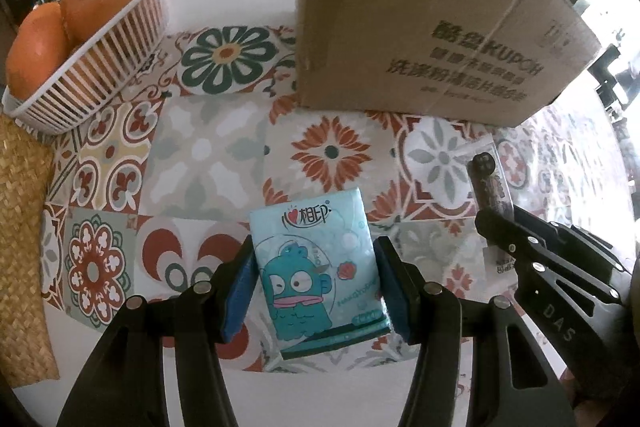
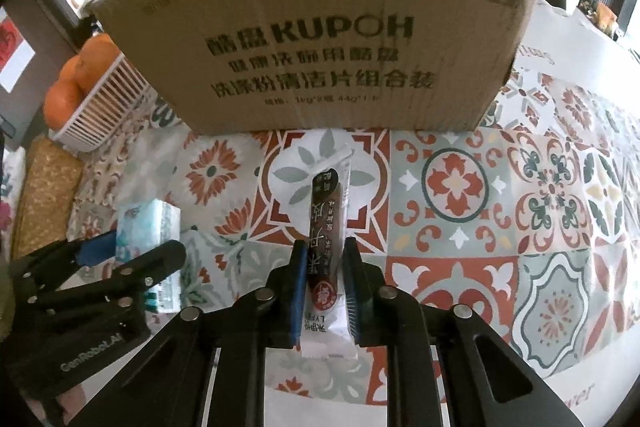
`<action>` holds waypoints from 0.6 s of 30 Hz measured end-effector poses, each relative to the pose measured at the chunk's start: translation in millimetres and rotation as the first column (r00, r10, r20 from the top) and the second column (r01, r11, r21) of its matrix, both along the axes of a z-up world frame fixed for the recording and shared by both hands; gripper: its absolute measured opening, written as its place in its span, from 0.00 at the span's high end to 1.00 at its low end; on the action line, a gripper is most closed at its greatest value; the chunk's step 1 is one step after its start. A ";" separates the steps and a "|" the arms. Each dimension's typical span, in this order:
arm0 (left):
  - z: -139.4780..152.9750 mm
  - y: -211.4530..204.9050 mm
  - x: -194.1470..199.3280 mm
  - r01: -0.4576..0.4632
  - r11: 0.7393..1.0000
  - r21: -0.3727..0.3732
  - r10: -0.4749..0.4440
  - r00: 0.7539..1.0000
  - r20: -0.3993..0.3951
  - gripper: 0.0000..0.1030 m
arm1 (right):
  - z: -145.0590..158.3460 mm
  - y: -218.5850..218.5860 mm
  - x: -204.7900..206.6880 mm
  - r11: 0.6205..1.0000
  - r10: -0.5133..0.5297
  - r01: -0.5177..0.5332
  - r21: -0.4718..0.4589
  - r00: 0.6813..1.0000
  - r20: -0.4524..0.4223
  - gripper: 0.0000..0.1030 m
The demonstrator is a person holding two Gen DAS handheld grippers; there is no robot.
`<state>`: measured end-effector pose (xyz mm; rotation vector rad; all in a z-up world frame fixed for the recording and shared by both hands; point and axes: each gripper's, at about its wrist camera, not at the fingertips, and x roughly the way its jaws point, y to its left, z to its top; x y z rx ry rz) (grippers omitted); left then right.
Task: Organize soft objects
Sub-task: 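Grasp the blue tissue pack with the left tool while the right tool grasps the black snack stick, then carry the tissue pack and snack stick in both tools over the box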
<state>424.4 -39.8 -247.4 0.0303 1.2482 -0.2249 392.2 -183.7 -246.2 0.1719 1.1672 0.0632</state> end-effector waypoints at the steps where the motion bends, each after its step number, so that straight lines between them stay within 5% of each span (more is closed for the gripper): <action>1: 3.2 -3.3 -0.5 0.002 1.000 -0.003 -0.002 1.000 0.004 0.45 | 3.6 -0.4 -3.8 1.000 0.000 0.000 0.004 1.000 0.010 0.82; 18: 84.9 -26.6 -19.2 0.059 0.998 -0.038 -0.053 0.988 0.148 0.45 | 84.7 -45.6 -18.3 0.997 -0.045 0.035 0.065 0.987 0.152 0.82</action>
